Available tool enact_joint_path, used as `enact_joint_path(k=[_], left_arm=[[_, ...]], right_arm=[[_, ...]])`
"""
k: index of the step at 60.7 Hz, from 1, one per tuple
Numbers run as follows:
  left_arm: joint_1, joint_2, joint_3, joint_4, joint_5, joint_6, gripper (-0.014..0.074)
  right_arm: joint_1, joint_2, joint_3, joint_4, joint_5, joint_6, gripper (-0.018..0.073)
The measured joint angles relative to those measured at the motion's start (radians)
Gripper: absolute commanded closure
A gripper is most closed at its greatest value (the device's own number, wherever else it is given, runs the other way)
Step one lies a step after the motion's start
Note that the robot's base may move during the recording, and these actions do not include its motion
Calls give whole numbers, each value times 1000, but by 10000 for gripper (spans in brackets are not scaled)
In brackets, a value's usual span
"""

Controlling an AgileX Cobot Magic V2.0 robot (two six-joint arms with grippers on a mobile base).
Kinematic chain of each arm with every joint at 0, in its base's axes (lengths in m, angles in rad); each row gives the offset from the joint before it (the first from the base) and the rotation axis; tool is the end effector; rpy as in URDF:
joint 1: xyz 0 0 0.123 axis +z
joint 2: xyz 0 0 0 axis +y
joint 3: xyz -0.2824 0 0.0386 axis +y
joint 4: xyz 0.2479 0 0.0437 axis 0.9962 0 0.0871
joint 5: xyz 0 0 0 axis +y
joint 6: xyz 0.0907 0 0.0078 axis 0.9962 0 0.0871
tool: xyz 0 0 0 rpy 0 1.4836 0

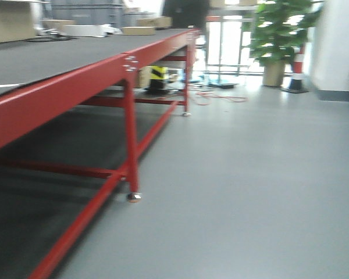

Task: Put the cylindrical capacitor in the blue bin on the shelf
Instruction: 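Drive the base to the shelf of blue bins holding both cylinders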

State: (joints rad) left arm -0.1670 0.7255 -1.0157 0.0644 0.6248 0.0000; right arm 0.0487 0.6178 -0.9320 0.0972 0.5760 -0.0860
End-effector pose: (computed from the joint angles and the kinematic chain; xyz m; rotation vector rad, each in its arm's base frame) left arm 0.1263 -0.0178 0.4297 0.1723 1.8091 -0.0471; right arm 0.1036 0.0099 0.4205 -0.0850 1.7416 0.0786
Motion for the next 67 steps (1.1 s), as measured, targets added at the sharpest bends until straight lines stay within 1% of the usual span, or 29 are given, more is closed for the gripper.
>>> enact_joint_path(k=[67], left_arm=[[0, 0, 0, 0, 0, 0, 707]], right_arm=[[0, 0, 0, 0, 0, 0, 721]])
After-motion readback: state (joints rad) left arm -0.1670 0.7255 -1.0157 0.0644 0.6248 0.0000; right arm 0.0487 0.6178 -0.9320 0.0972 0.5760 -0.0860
